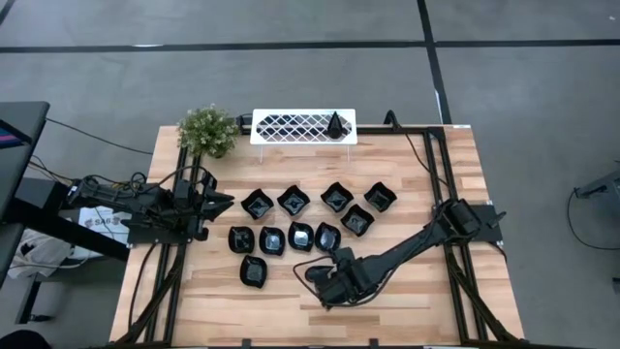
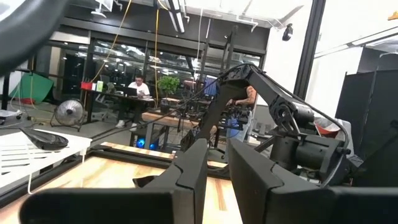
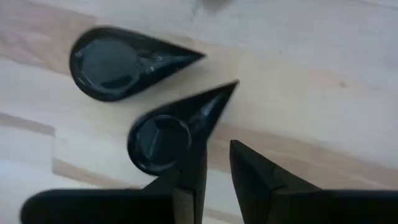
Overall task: Pick & Place Mini shaped plates
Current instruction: Stack the drop-shaped plate on top of the drop-shaped plate on the shelf
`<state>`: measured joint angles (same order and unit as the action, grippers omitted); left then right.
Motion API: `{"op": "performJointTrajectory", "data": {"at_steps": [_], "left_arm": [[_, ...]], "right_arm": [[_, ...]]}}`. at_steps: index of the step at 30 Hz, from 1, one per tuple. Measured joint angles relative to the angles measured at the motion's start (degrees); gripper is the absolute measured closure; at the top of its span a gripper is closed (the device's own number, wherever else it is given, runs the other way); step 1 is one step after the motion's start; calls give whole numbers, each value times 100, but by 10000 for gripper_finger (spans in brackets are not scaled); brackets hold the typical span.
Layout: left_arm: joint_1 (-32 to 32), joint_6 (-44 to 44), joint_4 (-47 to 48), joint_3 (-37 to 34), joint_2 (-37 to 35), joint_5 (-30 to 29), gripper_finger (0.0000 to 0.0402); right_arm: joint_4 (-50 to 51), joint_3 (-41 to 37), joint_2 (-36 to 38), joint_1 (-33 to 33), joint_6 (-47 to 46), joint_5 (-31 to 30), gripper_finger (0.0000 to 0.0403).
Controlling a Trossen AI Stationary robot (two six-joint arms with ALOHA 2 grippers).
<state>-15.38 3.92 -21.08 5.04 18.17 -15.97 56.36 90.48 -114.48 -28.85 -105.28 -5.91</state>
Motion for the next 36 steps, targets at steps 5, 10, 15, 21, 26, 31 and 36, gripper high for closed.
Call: {"op": "performJointTrajectory", "data": {"at_steps": [5,10,15,21,26,31,36], "left_arm": [[0,0,0,0,0,0,334],[0,0,0,0,0,0,334],[0,0,0,0,0,0,334],[0,-1,0,0,0,0,334],[0,0,0,0,0,0,334],[0,0,0,0,0,0,334],[0,0,0,0,0,-1,334]], "right_arm": [[6,0,0,1,-1,-94,329],[8,-1,-7,-5,-17,-176,305],[-599,-389,-15,-15,-27,-175,288],[-1068,-722,-22,-45,-123,-175,287],[-1126,-847,-22,-49,-178,-185,290],[-1145,-846,-20,-58,-176,-212,290],[-1218,-846,-22,-56,-176,-217,290]]}}
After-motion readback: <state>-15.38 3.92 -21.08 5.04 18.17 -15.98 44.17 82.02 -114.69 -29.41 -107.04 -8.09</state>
